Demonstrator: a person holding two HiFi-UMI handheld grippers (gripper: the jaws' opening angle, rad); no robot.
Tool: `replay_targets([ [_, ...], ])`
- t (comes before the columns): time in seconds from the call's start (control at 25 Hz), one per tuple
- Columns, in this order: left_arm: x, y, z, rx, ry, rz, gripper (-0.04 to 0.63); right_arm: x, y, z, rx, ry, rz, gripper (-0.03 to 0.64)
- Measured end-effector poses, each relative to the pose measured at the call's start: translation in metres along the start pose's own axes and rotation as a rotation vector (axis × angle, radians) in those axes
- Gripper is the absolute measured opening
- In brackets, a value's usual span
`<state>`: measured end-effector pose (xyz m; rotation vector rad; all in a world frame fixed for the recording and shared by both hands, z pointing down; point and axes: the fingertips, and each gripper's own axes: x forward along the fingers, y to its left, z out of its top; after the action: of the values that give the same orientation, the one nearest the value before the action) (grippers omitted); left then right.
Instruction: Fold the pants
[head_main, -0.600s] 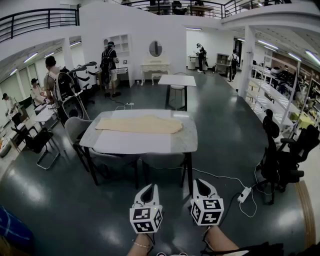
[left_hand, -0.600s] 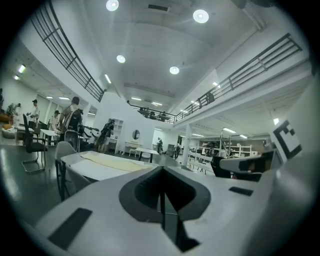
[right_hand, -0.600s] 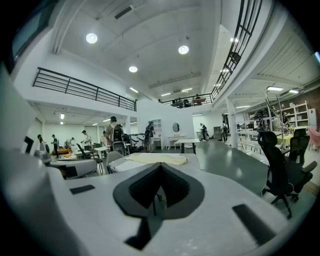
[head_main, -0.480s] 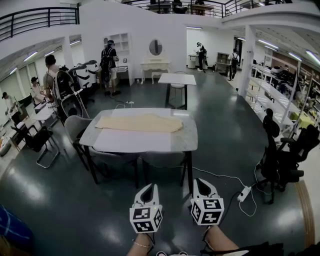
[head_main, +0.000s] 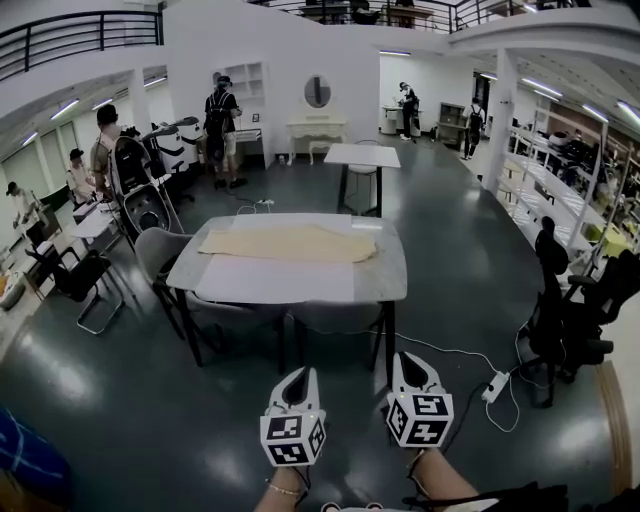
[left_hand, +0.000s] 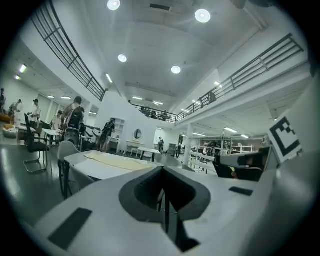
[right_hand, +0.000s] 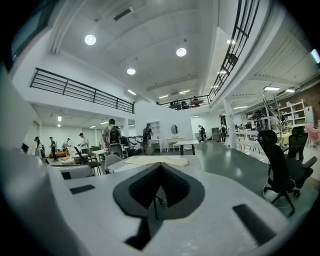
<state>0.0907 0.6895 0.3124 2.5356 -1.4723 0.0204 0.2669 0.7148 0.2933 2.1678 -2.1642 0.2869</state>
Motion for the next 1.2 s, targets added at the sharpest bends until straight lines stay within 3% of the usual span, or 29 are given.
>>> replay_targets([
  [0.32, 0.004, 0.042, -0.014, -0.028, 0.037, 0.012, 0.000, 0.024, 0.013, -0.021, 0.029, 0.044, -0.034, -0.008],
  [0.56, 0.042, 0.075, -0.013, -0.040, 0.030, 0.024, 0.000, 0.076, 0.024, -0.020, 0.013, 0.034, -0.019, -0.008],
  [0.8, 0.115, 0.114, 0.006, -0.019, 0.025, 0.033, 0.000, 0.163, 0.022, -0.001, 0.035, 0.020, -0.008, -0.008],
  [1.2, 0.274, 0.184, 0.071, 0.023, -0.009, 0.081, 0.000, 0.346, 0.013, 0.063, 0.025, -0.011, 0.057, -0.008],
])
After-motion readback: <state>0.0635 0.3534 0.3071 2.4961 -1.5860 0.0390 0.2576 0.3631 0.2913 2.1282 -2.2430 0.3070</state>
